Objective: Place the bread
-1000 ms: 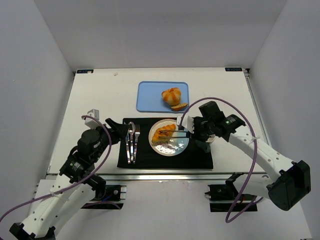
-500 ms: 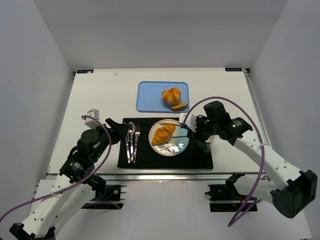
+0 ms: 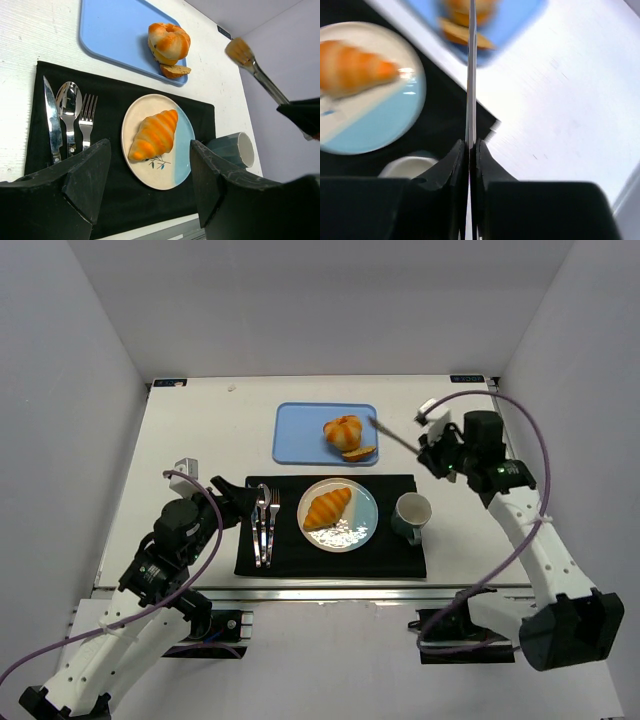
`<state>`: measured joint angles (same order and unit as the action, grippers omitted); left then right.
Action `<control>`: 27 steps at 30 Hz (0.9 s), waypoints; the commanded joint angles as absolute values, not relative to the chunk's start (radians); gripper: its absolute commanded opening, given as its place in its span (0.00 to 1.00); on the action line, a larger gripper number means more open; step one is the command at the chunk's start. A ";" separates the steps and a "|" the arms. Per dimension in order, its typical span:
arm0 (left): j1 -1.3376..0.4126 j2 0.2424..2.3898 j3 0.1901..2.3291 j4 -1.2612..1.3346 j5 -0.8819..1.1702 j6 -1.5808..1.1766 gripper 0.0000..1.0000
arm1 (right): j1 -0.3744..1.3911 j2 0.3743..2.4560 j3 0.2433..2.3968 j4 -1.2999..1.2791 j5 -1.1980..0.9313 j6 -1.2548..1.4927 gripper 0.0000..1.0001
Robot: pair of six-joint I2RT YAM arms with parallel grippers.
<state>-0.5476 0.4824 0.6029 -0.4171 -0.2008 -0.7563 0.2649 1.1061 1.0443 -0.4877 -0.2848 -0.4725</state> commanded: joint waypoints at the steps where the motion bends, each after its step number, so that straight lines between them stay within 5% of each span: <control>1: -0.548 0.480 0.623 -0.388 -0.190 -0.746 0.74 | 0.097 1.150 1.007 -0.333 -0.213 -0.310 0.00; 5: -0.548 0.489 0.608 -0.362 -0.176 -0.747 0.74 | -0.118 1.224 0.884 -0.238 -0.169 -0.224 0.00; 11: -0.548 0.520 0.604 -0.333 -0.160 -0.746 0.74 | -0.156 1.288 0.666 -0.040 -0.127 -0.176 0.00; 16: -0.548 0.531 0.609 -0.331 -0.156 -0.742 0.74 | -0.156 1.382 0.635 -0.035 -0.120 -0.181 0.40; 24: -0.548 0.538 0.612 -0.330 -0.160 -0.744 0.74 | -0.193 1.516 0.756 -0.169 -0.173 -0.258 0.67; 27: -0.546 0.540 0.620 -0.336 -0.161 -0.739 0.74 | -0.209 1.482 0.825 -0.219 -0.183 -0.294 0.86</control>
<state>-0.5476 0.5358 0.6029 -0.3492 -0.1680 -0.7555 -0.1909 1.5093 0.7433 -0.1543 -0.1585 -0.2459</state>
